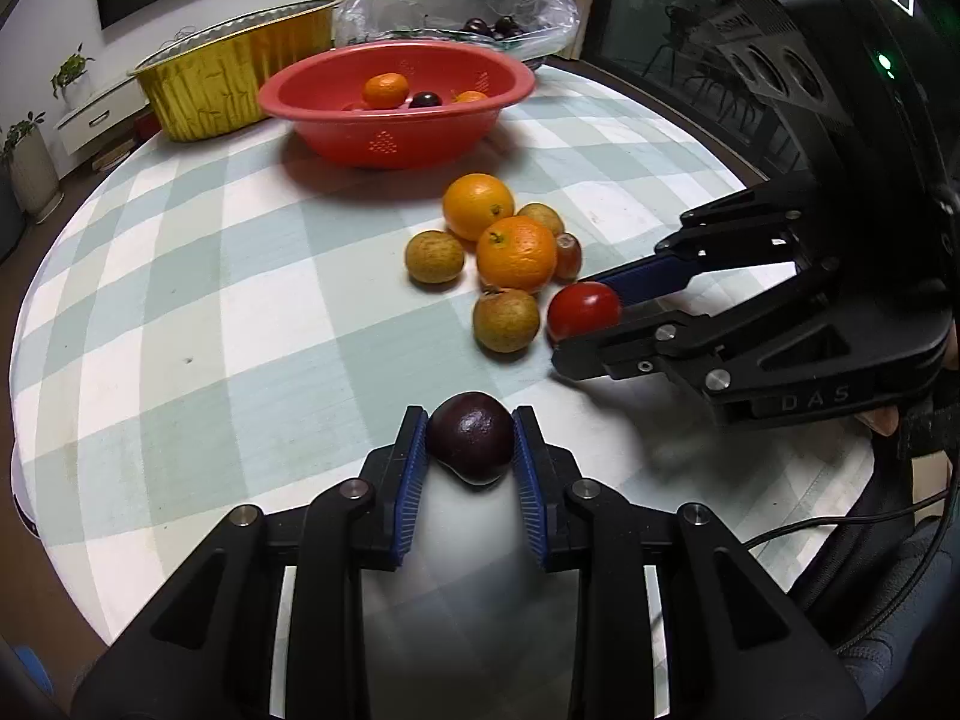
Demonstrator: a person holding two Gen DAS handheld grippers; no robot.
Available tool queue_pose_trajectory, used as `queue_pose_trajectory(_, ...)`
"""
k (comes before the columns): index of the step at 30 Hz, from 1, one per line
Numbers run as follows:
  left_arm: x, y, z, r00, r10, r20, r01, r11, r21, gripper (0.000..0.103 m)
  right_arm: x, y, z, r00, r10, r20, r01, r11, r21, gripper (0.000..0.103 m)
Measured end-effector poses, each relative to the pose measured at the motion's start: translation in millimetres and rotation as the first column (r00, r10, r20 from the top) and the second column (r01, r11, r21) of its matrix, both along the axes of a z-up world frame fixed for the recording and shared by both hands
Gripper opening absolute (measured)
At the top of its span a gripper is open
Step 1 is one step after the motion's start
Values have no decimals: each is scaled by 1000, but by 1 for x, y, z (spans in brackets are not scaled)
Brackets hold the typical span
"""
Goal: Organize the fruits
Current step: 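Grasp the dark plum with the left gripper while the right gripper grasps a red tomato, then carry the plum and tomato in both grippers over the red colander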
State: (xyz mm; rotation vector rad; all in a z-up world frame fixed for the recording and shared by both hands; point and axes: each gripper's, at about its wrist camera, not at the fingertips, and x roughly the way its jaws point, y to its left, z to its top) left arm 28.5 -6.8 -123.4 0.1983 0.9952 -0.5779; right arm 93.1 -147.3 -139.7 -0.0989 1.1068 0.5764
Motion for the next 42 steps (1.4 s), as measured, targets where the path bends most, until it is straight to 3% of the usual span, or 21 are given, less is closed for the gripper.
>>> queue_pose_trajectory(2,0,2,0,1000,3,0,-3,1000,-3,26,0,2,0,1000,-4,7,4,1000,-20,33)
queue_pose_trajectory(12,6,4,6,1000,20,12,-20,1000,-19,26,-6,-7,10,999,-32,16,32,999,19,32)
queue_pose_trajectory(21,31,10,28,998,34,54,-32,999,-24,27,-2,-49,35,989,-139,55,135,988,78,32)
queue_pose_trajectory(27,65,11,52,994,35,104,-34,999,-14,27,20,-88,55,966,-246,85,238,967,94,32)
queue_pose_trajectory(33,112,7,71,990,31,136,-31,1000,-3,27,52,-105,76,950,-282,132,272,958,93,32)
queue_pose_trajectory(42,193,-28,82,988,0,156,-7,999,42,27,117,-87,97,948,-263,181,255,965,68,32)
